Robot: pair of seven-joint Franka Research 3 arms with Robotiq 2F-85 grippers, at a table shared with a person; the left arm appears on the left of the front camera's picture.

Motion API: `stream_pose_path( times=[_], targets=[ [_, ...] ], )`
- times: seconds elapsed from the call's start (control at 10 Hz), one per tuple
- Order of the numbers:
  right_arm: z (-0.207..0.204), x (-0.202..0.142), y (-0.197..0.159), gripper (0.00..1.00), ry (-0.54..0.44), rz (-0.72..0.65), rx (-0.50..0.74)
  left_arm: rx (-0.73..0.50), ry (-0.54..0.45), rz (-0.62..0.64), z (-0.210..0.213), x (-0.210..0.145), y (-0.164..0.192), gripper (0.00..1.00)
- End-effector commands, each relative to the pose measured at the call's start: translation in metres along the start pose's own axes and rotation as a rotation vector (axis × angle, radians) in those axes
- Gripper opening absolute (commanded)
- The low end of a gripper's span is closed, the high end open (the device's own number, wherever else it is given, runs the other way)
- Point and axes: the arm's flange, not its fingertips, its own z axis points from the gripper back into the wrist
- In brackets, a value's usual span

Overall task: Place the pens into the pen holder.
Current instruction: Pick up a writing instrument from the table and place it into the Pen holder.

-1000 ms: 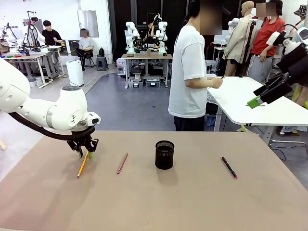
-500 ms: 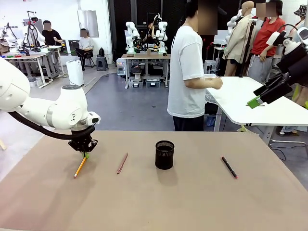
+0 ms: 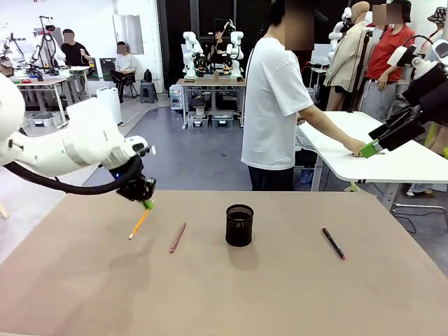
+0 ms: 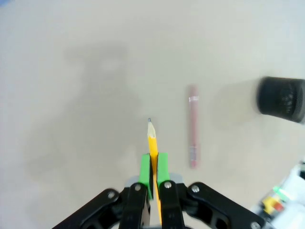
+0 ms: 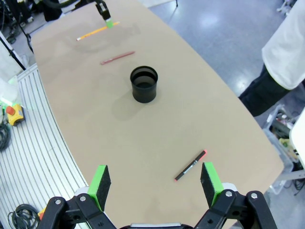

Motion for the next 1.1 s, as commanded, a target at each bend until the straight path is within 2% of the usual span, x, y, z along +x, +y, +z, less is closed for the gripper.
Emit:
stream_pose_path(
  times=[0.0, 0.2, 0.3, 0.5, 0.6, 0.7, 0.8, 0.9, 1.0],
  targets=[
    [0.0, 0.001, 0.001, 1.0, -0.011, -0.006, 0.007, -0.18, -0.109, -0.128, 0.026, -0.018, 0.004, 0.0],
    [0.0, 0.001, 0.001, 1.0, -0.011, -0.006, 0.007, -0.267, -0.4, -0.357, 0.048, -0.025, -0.01, 0.0],
    [0.0, 0.001, 0.001, 1.0, -0.011, -0.006, 0.007, -0.323, -0.507, -0.438, 0.057, -0.028, -0.023, 0.0],
    [0.0, 0.001, 0.001, 1.0, -0.011, -0.006, 0.007, -0.41, -0.735, -0.682, 0.07, -0.042, -0.05, 0.0],
    [0.0, 0.001, 0.001, 1.0, -0.011, -0.006, 0.007, -0.425, -0.785, -0.754, 0.068, -0.047, -0.065, 0.0],
    [0.0, 0.001, 0.001, 1.0, -0.011, -0.006, 0.007, -0.455, -0.818, -0.747, 0.062, -0.049, -0.074, 0.0],
    [0.0, 0.001, 0.001, 1.0, -0.011, -0.006, 0.007, -0.446, -0.882, -0.64, 0.055, -0.047, -0.083, 0.0],
    [0.0, 0.001, 0.001, 1.0, -0.011, -0.006, 0.007, -0.361, -0.778, -0.692, 0.099, -0.023, -0.101, 0.0],
    [0.0, 0.001, 0.001, 1.0, -0.011, -0.006, 0.007, -0.361, -0.778, -0.692, 0.099, -0.023, -0.101, 0.0]
  ],
)
